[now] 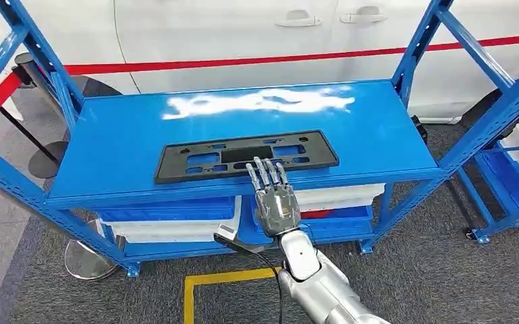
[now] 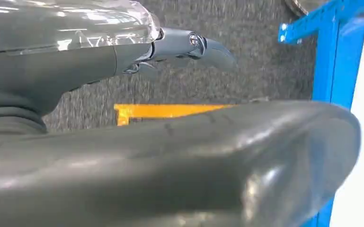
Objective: Take the parts from the cabinet and place them on the table.
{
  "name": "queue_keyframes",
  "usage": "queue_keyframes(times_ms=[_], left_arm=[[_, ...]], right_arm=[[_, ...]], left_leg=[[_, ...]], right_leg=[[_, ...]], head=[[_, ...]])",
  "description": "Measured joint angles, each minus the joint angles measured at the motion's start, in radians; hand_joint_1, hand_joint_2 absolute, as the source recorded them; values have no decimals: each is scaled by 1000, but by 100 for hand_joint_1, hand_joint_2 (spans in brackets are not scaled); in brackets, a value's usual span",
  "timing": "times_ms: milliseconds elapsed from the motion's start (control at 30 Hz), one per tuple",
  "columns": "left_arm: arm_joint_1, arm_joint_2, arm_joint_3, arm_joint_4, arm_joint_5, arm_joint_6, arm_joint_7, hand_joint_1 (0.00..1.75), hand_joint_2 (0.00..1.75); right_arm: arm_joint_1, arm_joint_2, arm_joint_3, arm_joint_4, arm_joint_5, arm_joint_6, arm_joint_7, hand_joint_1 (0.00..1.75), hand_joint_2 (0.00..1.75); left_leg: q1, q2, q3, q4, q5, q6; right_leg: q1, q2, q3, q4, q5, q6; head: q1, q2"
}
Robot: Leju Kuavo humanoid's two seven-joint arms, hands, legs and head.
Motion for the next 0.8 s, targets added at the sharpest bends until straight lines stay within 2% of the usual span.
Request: queue_keyframes(times_ms=[33,67,100,167,200,300,367,400,433,500,533,567,600,667,700,733,800], left_arm=[[1,0,1,0,-1,0,0,0,0],[2,0,4,0,-4,0,0,0,0],[2,-1,5,0,-6,0,0,0,0],[2,-3,5,0,-9,0,0,0,0],[1,-3,6,0,-9,1,0,0,0],[1,-3,7,0,-11,1,0,0,0],[1,-1,9,0,-15,1,1,0,0],[1,-2,11,0,-16,1,1,0,0],[1,-2,13,0,-16,1,1,0,0],[2,-3,17,0,-17,1,2,0,0],[4,-3,19,0,-17,1,2,0,0],[6,-3,21,0,-17,1,3,0,0],[6,-3,22,0,-17,1,3,0,0],[6,-2,22,0,-17,1,3,0,0],[7,-2,23,0,-17,1,3,0,0],[5,-2,23,0,-18,1,2,0,0],[4,-2,23,0,-18,1,3,0,0]], right_arm=[[3,0,0,4,0,0,0,0,175],[3,0,0,8,0,0,-1,0,175],[3,0,0,11,0,0,-4,0,175],[2,0,0,11,0,0,-4,0,175],[1,0,0,12,0,0,-4,0,175],[2,1,0,14,0,0,-5,0,175],[2,4,0,14,0,0,-5,0,175],[0,6,0,14,0,0,-5,0,175],[0,6,0,14,0,0,-5,0,175],[4,7,0,15,0,0,-5,0,175],[6,8,0,16,0,0,-5,0,175],[7,8,0,17,0,0,-5,0,175],[7,8,0,17,0,0,-5,0,175],[6,9,0,17,0,0,-5,0,175],[6,9,0,17,0,0,-5,0,175],[4,9,0,17,0,0,-5,0,175],[6,10,0,17,0,0,-5,0,175]], left_leg=[[0,0,1,0,-2,0],[0,-1,3,1,-4,-1],[0,-2,7,1,-6,-3],[0,-3,17,4,-16,-8],[-7,-3,16,9,-22,-16],[-4,-4,16,5,-25,-31],[-1,-2,21,8,-37,-44],[-1,-2,8,44,-57,-49],[1,-2,-25,113,-90,-54],[3,-2,-121,287,-156,-61],[3,-2,-151,330,-157,-61],[3,-2,-156,320,-131,-60],[3,-2,-139,267,-86,-56],[1,-2,-59,79,27,-43],[-2,-2,-36,37,25,-35],[-9,-2,-28,21,20,-30],[-12,-3,-33,12,12,-19]], right_leg=[[-1,0,-23,33,3,2],[-2,-1,-17,9,33,2],[-4,-1,9,-52,77,1],[-5,-3,96,-230,168,-6],[1,-4,116,-268,150,-11],[6,0,112,-272,149,-29],[-4,0,124,-286,152,-43],[-4,-1,130,-288,148,-49],[-4,-2,134,-288,146,-54],[0,-3,140,-287,138,-59],[1,-2,143,-286,134,-59],[2,0,148,-285,130,-59],[3,1,155,-284,124,-58],[4,3,176,-284,111,-54],[5,2,179,-285,106,-50],[9,4,176,-281,103,-44],[7,3,176,-276,109,-29]], head=[[0,0],[0,0],[0,0],[0,0],[0,0],[-1,0],[-1,0],[-2,0],[-3,0],[-3,0],[-3,0],[-3,0],[-3,0],[-3,0],[-1,0],[-2,0],[-3,0]])
